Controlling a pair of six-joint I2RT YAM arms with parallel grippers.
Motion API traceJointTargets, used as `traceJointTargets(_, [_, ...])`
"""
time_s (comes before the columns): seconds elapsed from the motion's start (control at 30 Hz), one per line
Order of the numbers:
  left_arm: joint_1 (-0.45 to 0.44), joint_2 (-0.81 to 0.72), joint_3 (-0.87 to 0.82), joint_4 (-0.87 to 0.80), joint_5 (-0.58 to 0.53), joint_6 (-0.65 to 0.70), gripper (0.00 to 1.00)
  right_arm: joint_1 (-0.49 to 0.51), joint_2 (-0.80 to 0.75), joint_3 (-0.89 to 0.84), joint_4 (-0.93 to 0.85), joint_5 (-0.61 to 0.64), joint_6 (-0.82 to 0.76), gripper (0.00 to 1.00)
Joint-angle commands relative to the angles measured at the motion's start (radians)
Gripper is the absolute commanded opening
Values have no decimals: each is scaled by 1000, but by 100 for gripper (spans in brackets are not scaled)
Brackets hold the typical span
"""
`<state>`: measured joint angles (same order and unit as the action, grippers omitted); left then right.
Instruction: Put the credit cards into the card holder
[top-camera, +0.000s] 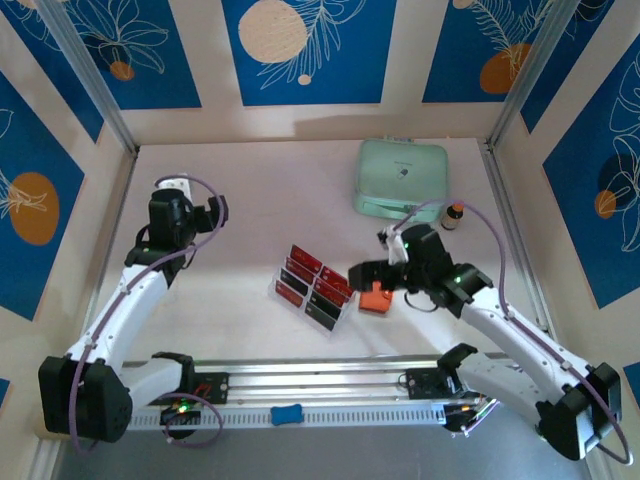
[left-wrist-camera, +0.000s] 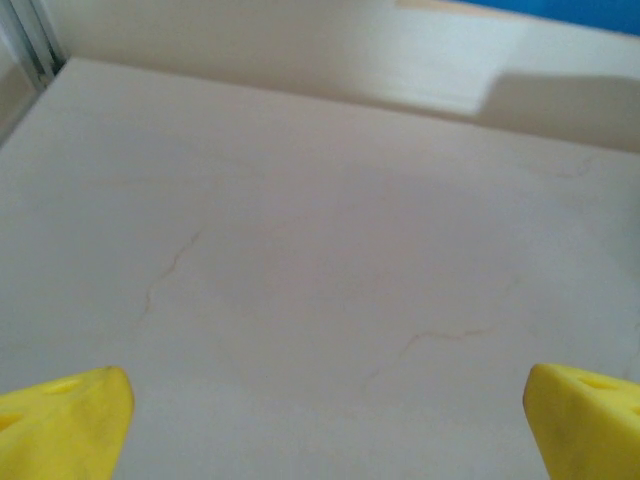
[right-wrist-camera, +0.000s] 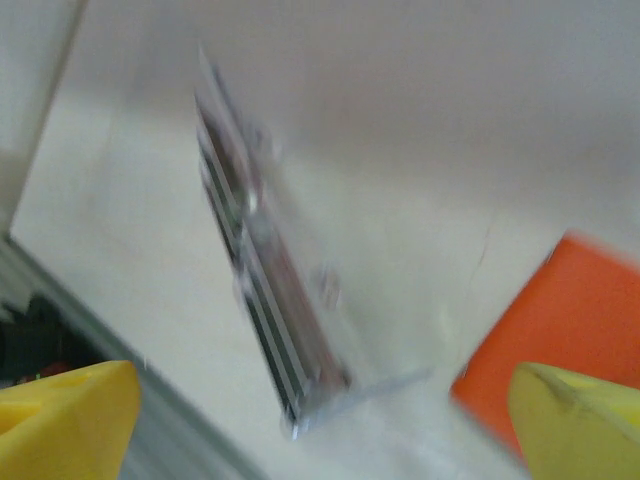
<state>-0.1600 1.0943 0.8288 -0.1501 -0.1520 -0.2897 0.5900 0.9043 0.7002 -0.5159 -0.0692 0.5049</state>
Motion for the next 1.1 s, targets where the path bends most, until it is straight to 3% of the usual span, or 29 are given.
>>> traceJointTargets(0.0, [-16,6,-10,-62,27,-42,100,106,-44,-49,-126,60,116,95])
traceJointTargets(0.23, [-38,50,6,-65,17,-42,100,304,-18,-166,-40,75,306,93])
traceJointTargets(0.47, [-52,65,12,-61,1,-36,100,417,116,-180,122,94,394,92])
traceJointTargets(1.07, [-65,65,24,-60,-8,-25,100,456,373,-57,268,83,361,92])
